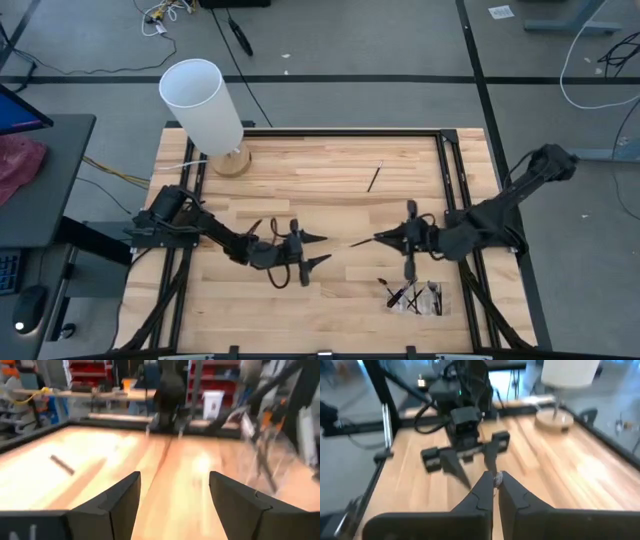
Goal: Pick & Place Makeup Supplies
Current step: Put the silver makeup brush into the transparent organizer
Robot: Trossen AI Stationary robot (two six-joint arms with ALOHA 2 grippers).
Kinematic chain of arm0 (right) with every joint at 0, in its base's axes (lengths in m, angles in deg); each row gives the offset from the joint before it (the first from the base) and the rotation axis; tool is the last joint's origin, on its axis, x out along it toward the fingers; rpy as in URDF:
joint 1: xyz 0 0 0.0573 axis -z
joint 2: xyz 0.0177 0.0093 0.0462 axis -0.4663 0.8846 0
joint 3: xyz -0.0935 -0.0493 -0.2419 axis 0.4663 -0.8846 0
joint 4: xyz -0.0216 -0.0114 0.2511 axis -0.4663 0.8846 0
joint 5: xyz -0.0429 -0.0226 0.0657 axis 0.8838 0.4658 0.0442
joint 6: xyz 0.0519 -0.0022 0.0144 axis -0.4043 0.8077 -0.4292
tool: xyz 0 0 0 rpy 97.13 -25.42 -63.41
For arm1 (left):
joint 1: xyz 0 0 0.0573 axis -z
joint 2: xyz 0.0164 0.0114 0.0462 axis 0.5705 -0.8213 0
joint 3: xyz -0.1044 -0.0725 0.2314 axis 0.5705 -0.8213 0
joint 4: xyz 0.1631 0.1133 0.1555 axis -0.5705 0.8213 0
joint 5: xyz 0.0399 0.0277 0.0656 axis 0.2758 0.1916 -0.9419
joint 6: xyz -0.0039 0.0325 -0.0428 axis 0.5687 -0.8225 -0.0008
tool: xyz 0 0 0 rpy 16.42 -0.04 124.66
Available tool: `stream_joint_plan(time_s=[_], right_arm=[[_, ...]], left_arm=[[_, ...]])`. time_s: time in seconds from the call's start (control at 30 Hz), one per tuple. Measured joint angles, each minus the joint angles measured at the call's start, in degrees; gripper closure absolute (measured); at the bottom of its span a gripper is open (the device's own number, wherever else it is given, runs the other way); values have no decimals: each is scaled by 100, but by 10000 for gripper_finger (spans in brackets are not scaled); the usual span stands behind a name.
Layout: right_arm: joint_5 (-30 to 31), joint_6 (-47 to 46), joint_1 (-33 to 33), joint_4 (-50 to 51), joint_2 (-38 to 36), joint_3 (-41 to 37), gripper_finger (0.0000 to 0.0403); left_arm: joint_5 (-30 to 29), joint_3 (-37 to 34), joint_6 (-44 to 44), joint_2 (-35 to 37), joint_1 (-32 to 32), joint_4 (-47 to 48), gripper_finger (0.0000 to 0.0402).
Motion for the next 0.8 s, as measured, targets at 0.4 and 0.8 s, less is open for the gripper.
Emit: stream_joint_plan(time_s=[0.4, 0.8], right_arm=[[-217, -2804, -1318, 4266, 103, 2453, 397], [-564, -6057, -2931, 5651, 193, 2722, 398]], left_arm=[[-68, 0, 1093, -7, 26, 1172, 175], [-84, 0, 1100, -7, 22, 1169, 175]])
